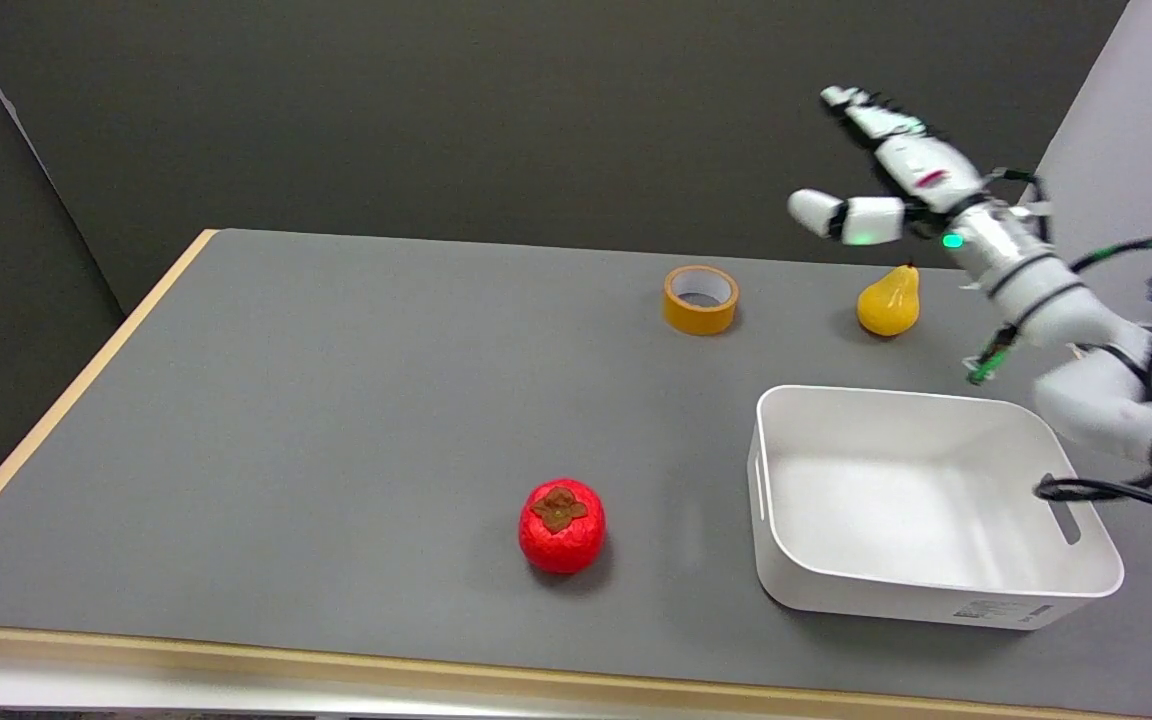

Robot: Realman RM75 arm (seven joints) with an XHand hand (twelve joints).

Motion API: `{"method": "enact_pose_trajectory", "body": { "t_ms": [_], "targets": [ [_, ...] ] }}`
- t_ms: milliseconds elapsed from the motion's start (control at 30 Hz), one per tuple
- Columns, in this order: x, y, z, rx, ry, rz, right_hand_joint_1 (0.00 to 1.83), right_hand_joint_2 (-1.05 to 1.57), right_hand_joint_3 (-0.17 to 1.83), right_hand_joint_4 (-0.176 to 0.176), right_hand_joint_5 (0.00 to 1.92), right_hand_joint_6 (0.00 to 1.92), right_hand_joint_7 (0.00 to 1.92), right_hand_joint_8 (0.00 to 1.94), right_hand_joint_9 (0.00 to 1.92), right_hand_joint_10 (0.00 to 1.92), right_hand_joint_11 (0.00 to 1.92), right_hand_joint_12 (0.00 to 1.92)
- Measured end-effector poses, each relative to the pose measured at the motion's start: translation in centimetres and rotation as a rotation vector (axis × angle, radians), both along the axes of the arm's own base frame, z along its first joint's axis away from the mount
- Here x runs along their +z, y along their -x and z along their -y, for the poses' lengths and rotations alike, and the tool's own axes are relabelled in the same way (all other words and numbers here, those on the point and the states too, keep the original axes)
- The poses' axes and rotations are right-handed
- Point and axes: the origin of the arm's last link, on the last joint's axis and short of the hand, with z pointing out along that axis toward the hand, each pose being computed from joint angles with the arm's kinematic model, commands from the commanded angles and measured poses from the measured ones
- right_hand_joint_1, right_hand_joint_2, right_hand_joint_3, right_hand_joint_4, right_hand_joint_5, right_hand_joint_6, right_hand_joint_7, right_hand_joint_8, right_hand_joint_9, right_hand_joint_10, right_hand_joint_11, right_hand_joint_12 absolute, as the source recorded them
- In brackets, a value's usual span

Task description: Pick up the yellow tape.

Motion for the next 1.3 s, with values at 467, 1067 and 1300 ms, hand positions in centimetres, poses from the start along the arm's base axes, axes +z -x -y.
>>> {"method": "enact_pose_trajectory", "body": {
  "t_ms": [467,1067,1300],
  "targets": [
    [-5.4,3.2,6.6,-0.284,0.053,-0.161,0.25,0.45,0.88,0.058,0.0,0.0,0.0,0.0,0.0,0.13,0.0,0.87],
    [-9.3,7.3,9.7,-0.474,0.079,-0.226,0.23,0.47,0.92,0.07,0.0,0.0,0.0,0.0,0.0,0.14,0.0,0.82],
    [-10.4,8.2,10.0,-0.505,0.073,-0.232,0.22,0.48,0.92,0.069,0.0,0.0,0.0,0.0,0.0,0.14,0.0,0.83]
  ]
}}
